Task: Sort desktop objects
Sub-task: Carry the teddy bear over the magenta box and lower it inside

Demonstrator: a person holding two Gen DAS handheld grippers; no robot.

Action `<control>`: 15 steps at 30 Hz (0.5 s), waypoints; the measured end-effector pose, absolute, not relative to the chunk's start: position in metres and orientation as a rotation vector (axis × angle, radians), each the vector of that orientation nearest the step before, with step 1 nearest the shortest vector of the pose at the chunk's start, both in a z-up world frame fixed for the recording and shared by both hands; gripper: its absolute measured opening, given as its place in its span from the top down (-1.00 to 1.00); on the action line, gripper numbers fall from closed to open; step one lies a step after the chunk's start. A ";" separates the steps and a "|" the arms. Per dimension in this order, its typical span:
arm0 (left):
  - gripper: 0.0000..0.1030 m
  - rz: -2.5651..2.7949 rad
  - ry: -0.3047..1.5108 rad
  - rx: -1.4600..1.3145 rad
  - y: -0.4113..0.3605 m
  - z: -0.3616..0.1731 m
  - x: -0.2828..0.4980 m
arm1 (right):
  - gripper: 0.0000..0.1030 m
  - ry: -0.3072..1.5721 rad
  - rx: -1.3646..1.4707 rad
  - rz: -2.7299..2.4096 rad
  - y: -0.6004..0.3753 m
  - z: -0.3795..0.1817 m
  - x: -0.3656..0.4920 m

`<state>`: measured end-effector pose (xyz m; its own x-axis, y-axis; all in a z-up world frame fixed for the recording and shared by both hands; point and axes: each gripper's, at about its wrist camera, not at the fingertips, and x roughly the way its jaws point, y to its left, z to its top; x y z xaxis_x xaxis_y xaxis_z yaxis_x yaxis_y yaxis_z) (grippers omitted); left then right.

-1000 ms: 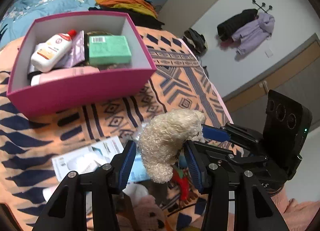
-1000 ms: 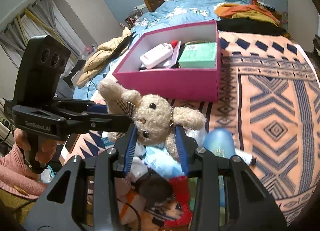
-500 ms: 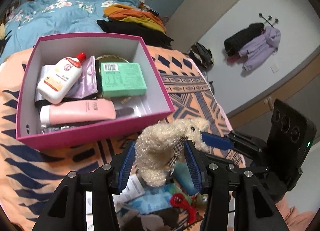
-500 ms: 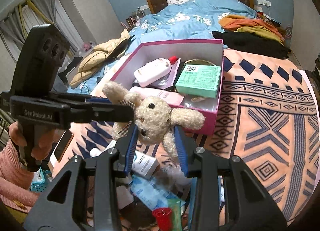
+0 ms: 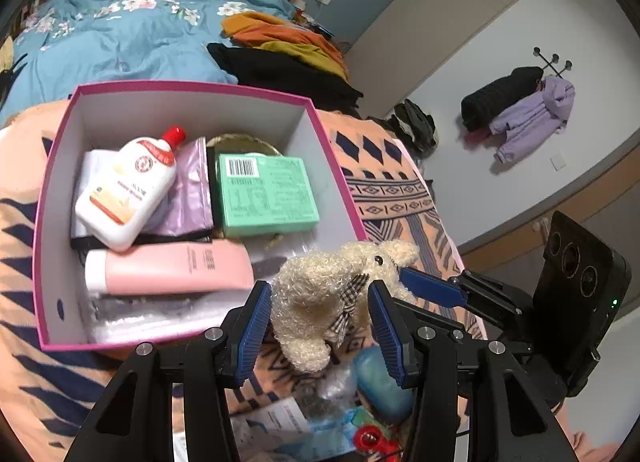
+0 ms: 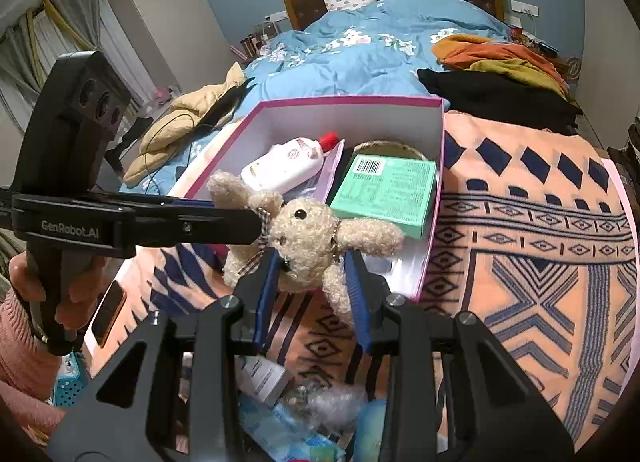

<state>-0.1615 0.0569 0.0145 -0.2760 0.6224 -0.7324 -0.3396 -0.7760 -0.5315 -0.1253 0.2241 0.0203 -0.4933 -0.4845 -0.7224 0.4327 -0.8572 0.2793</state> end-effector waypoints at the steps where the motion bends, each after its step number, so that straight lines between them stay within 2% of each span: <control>1: 0.03 2.086 -0.362 -1.372 0.057 0.015 -0.165 | 0.30 -0.080 1.154 -2.333 0.223 0.021 -0.130; 15: 0.03 2.136 -0.352 -1.365 0.056 0.023 -0.199 | 0.30 -0.065 1.122 -2.356 0.216 0.028 -0.170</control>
<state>-0.1991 0.0558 0.0227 -0.3131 0.5939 -0.7412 -0.3244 -0.8003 -0.5042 -0.1700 0.2159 0.0282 -0.5182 -0.4769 -0.7099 0.4370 -0.8612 0.2595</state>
